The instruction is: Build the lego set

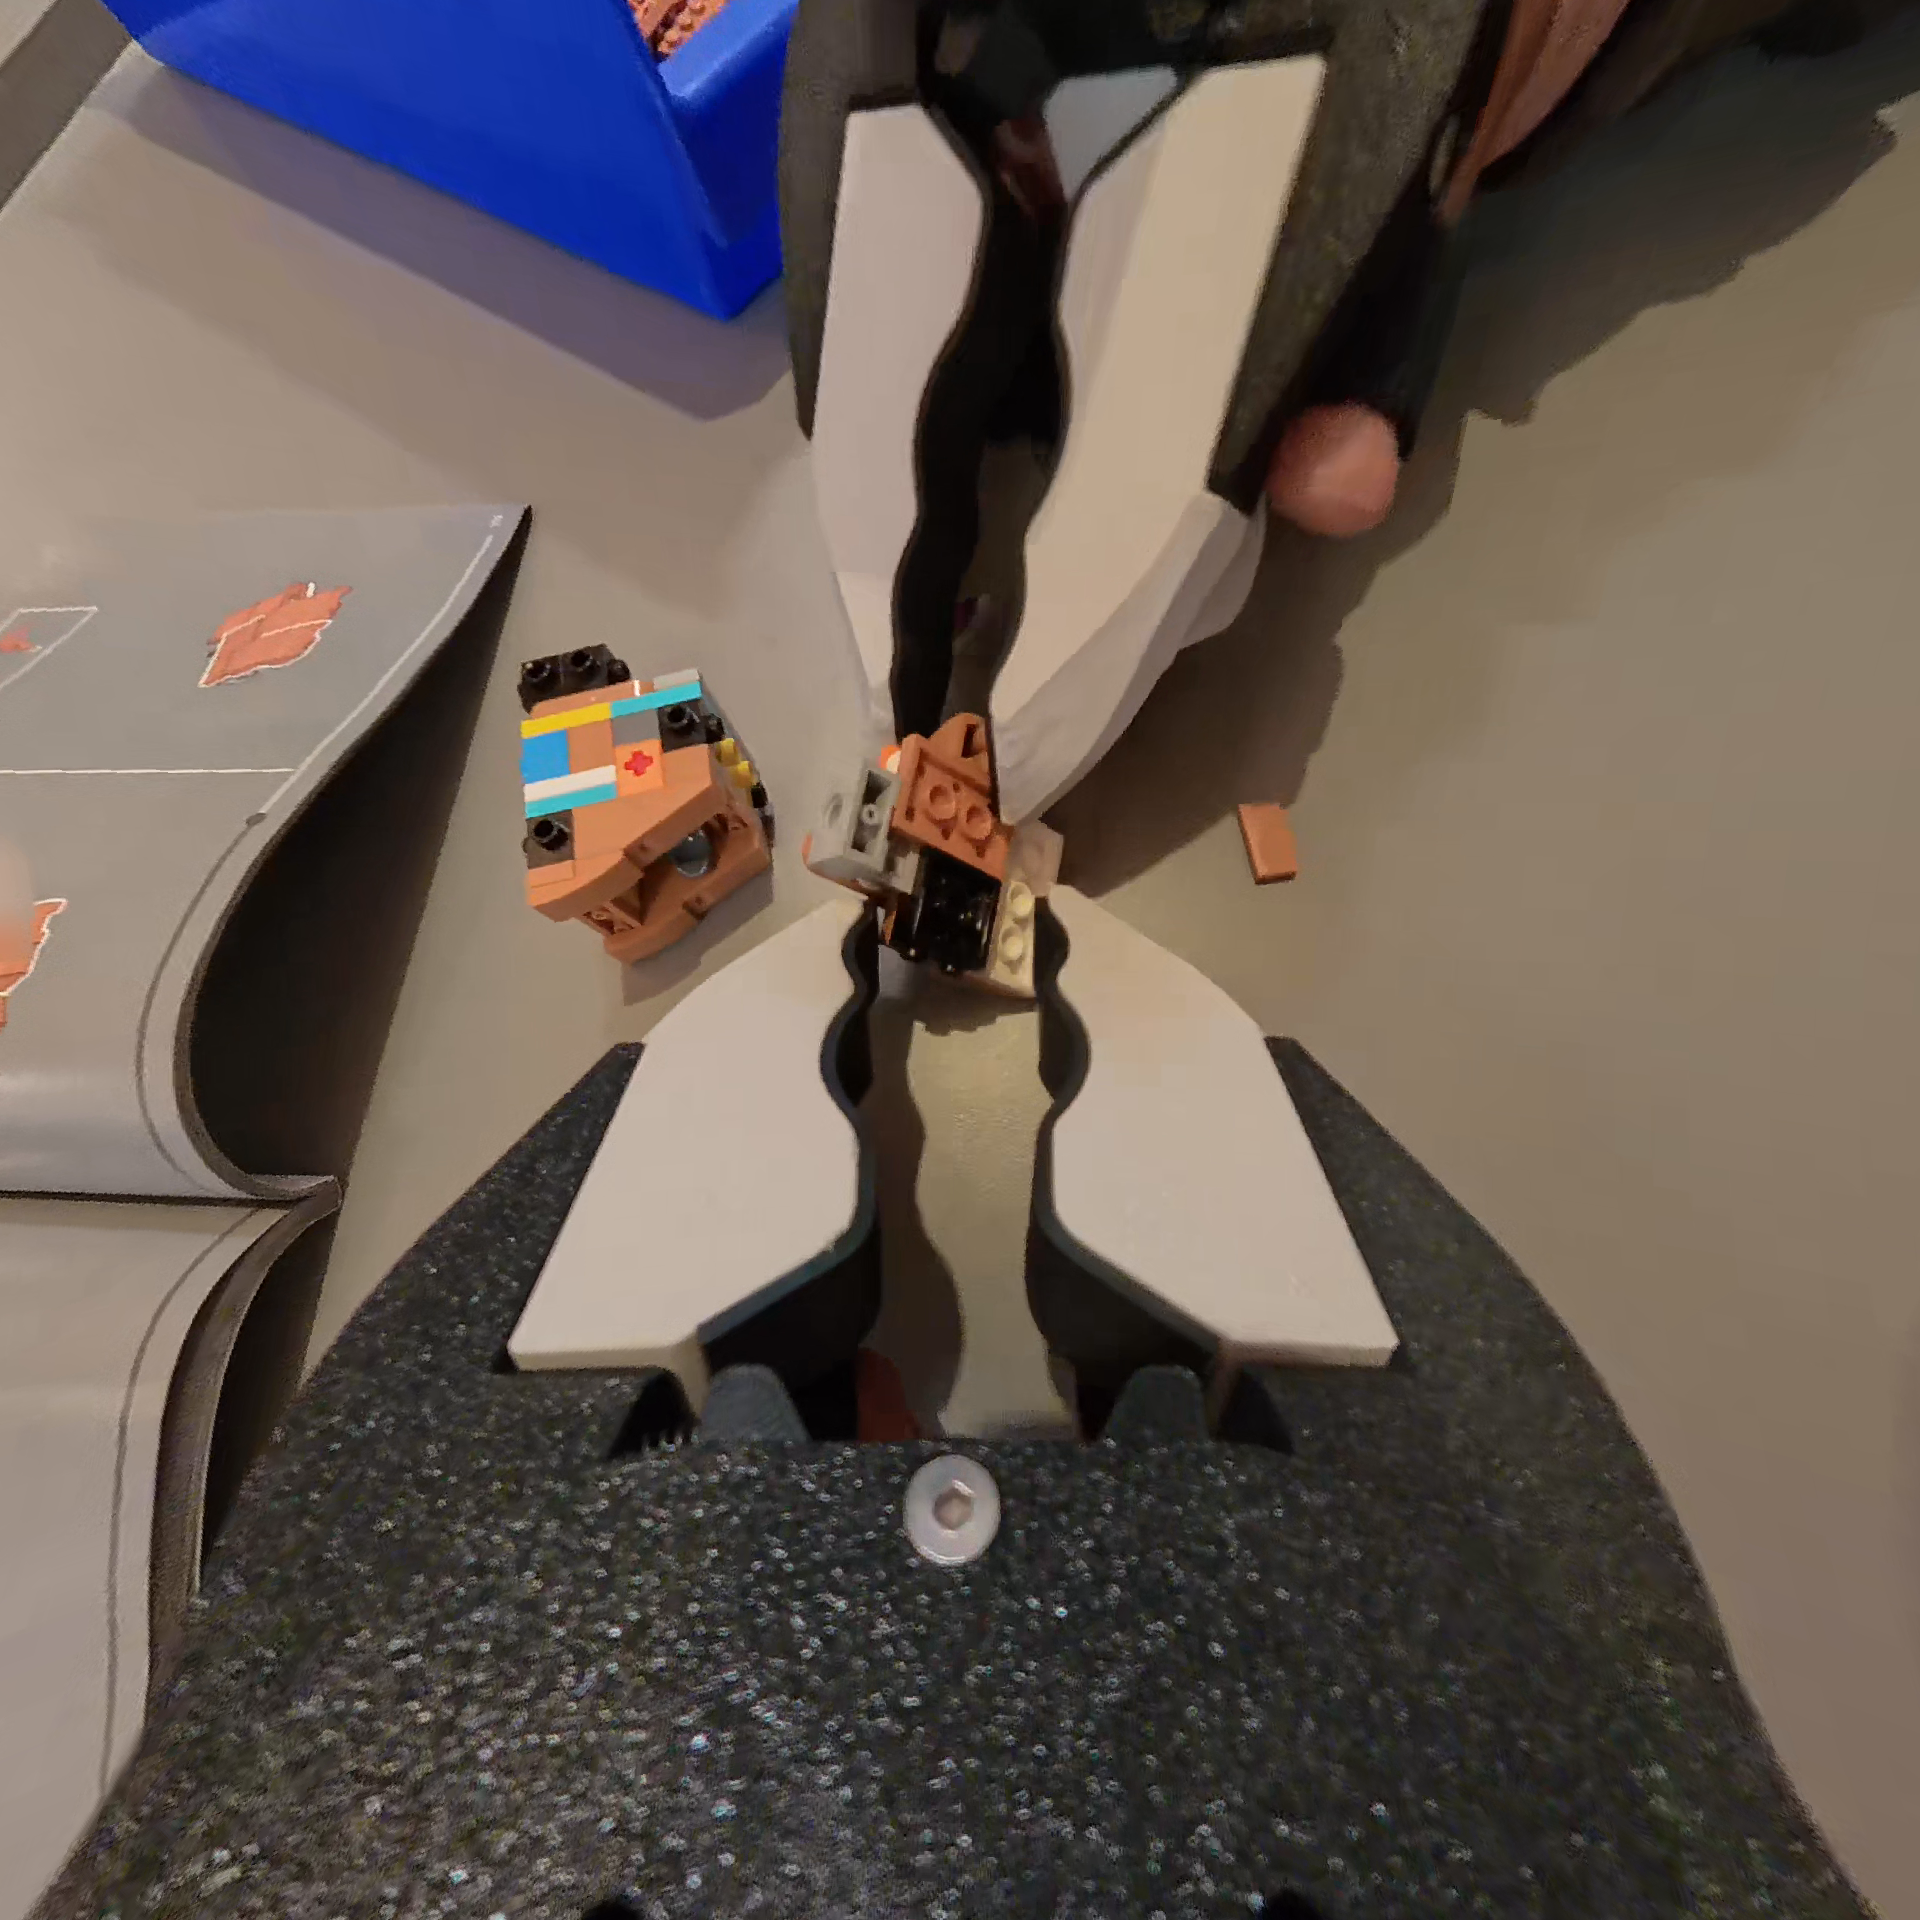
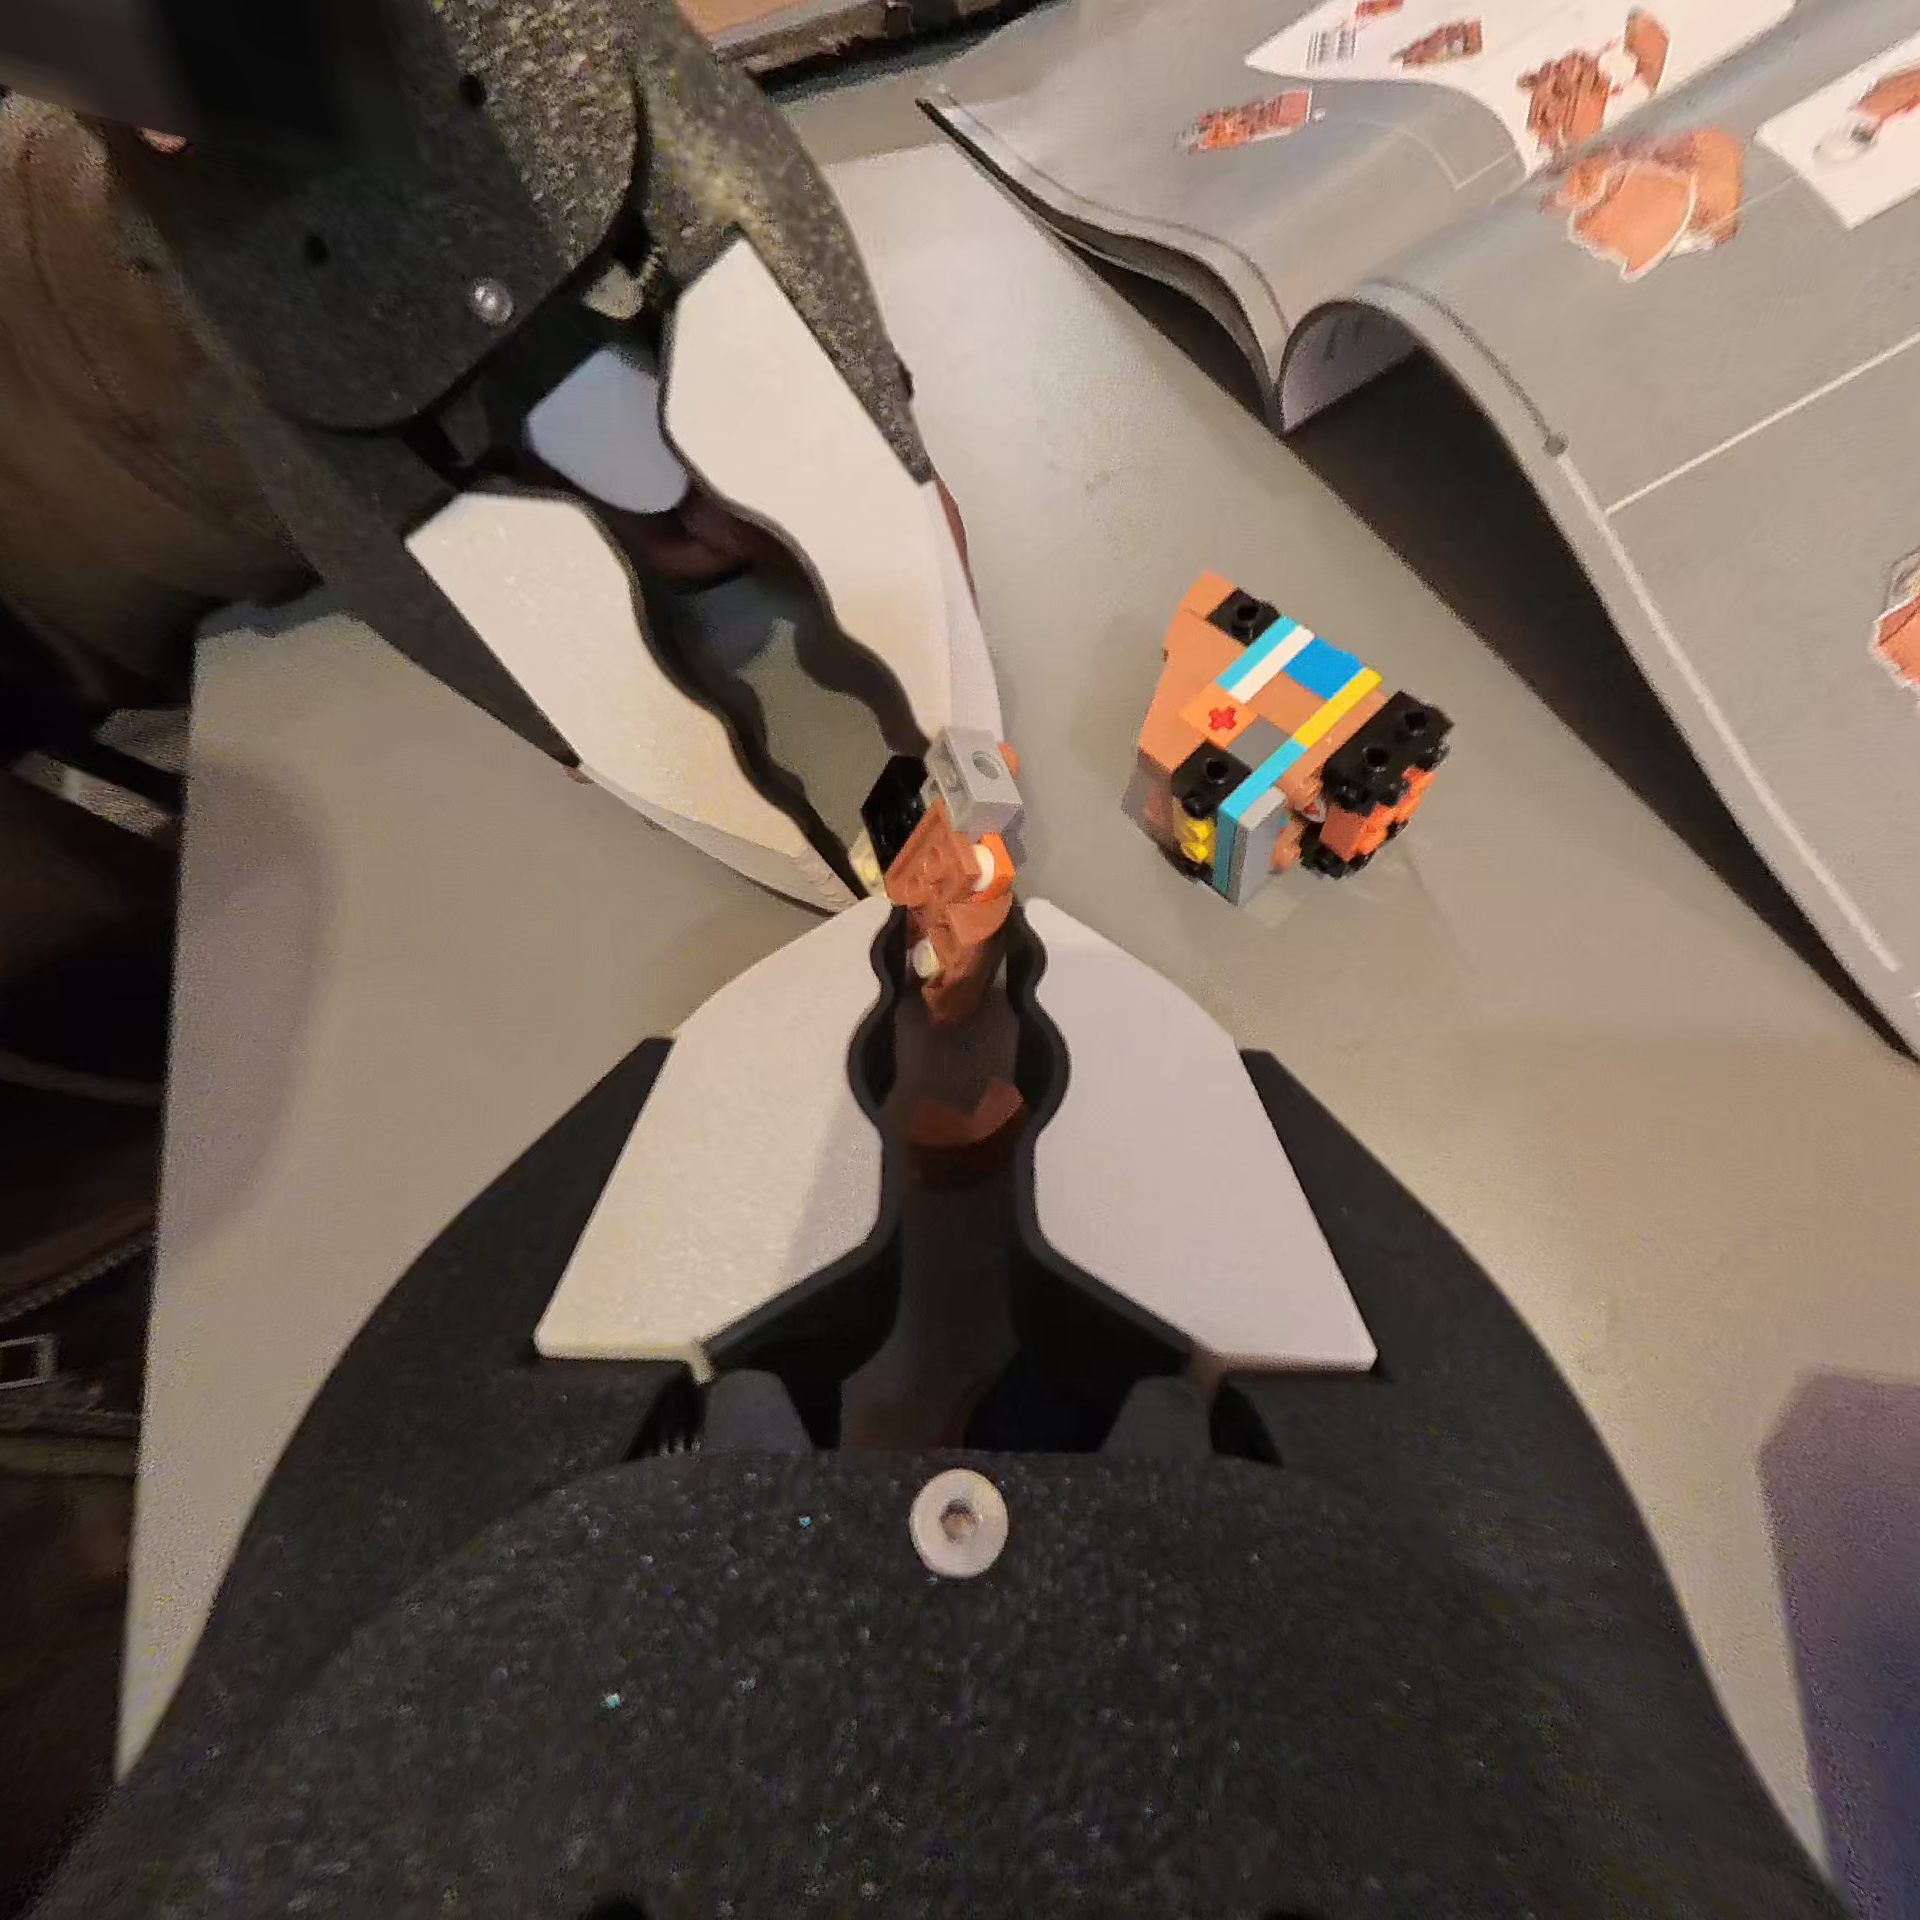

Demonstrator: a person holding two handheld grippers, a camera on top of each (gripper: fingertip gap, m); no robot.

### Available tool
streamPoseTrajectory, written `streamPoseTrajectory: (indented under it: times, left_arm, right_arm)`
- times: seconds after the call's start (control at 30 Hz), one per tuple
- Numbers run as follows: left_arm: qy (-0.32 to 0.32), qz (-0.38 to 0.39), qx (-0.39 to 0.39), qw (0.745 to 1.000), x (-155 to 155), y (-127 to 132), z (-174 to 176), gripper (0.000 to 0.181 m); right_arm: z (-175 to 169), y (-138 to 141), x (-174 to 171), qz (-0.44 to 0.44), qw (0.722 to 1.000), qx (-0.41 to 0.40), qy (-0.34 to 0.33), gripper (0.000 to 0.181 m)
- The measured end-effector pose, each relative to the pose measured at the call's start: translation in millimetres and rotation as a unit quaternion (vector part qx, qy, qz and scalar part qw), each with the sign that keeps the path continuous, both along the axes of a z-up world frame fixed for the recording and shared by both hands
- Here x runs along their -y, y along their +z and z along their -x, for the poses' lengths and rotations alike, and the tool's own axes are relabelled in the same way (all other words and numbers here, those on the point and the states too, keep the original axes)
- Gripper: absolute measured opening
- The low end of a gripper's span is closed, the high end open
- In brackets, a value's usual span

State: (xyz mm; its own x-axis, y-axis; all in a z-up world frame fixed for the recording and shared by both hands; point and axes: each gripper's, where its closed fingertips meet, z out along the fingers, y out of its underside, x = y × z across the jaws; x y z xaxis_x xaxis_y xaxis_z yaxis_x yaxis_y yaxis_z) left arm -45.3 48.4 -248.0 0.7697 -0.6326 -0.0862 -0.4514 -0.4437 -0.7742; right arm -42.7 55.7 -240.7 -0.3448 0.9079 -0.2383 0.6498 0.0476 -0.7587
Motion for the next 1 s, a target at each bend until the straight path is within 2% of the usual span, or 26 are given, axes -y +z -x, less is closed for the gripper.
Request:
streamPoseTrajectory:
  times: [0.17, 0.27, 0.37, 0.47, 0.53, 0.63, 0.73, 0.83, 0.93, 1.0]
  left_arm:
    - [-0.008, 0.004, 0.033, 0.999, 1.3, 5.8, 0.0, 0.033]
    - [-0.003, -0.009, 0.010, 1.000, -0.6, 4.7, 4.8, 0.045]
    - [-0.011, -0.012, -0.016, 1.000, 0.2, 0.9, 5.1, 0.047]
    - [-0.035, -0.049, -0.039, 0.997, -0.2, 4.8, -2.6, 0.041]
    - [-0.059, -0.066, -0.064, 0.994, 2.7, 3.1, -6.8, 0.022]
    - [-0.064, -0.110, -0.095, 0.987, -0.3, 6.7, -5.8, 0.021]
    - [-0.064, -0.179, -0.113, 0.975, -4.0, 15.8, -2.7, 0.021]
    - [-0.073, -0.251, -0.056, 0.964, -1.4, 39.8, -9.1, 0.021]
    - [-0.087, -0.318, 0.062, 0.942, 8.4, 77.9, -19.2, 0.021]
    - [-0.089, -0.342, 0.084, 0.932, 11.0, 88.9, -19.9, 0.021]
  right_arm:
    - [3.2, 3.0, -0.5, -0.091, 0.994, -0.051, 0.012, 0.017]
    - [3.0, 3.3, 4.7, -0.127, 0.989, -0.073, 0.036, 0.016]
    - [3.1, 3.3, 10.6, -0.168, 0.980, -0.095, 0.053, 0.016]
    - [3.2, 4.6, 16.0, -0.215, 0.967, -0.121, 0.069, 0.016]
    - [3.9, 5.8, 14.7, -0.253, 0.955, -0.140, 0.072, 0.016]
    - [2.8, 9.6, 14.2, -0.281, 0.942, -0.167, 0.079, 0.017]
    - [-0.6, 21.7, 14.2, -0.271, 0.938, -0.204, 0.078, 0.028]
    - [-5.3, 35.3, 6.8, -0.268, 0.927, -0.251, 0.072, 0.031]
    - [-8.7, 44.7, 6.4, -0.256, 0.919, -0.289, 0.076, 0.031]
    - [-10.5, 54.2, 12.7, -0.239, 0.914, -0.316, 0.081, 0.030]
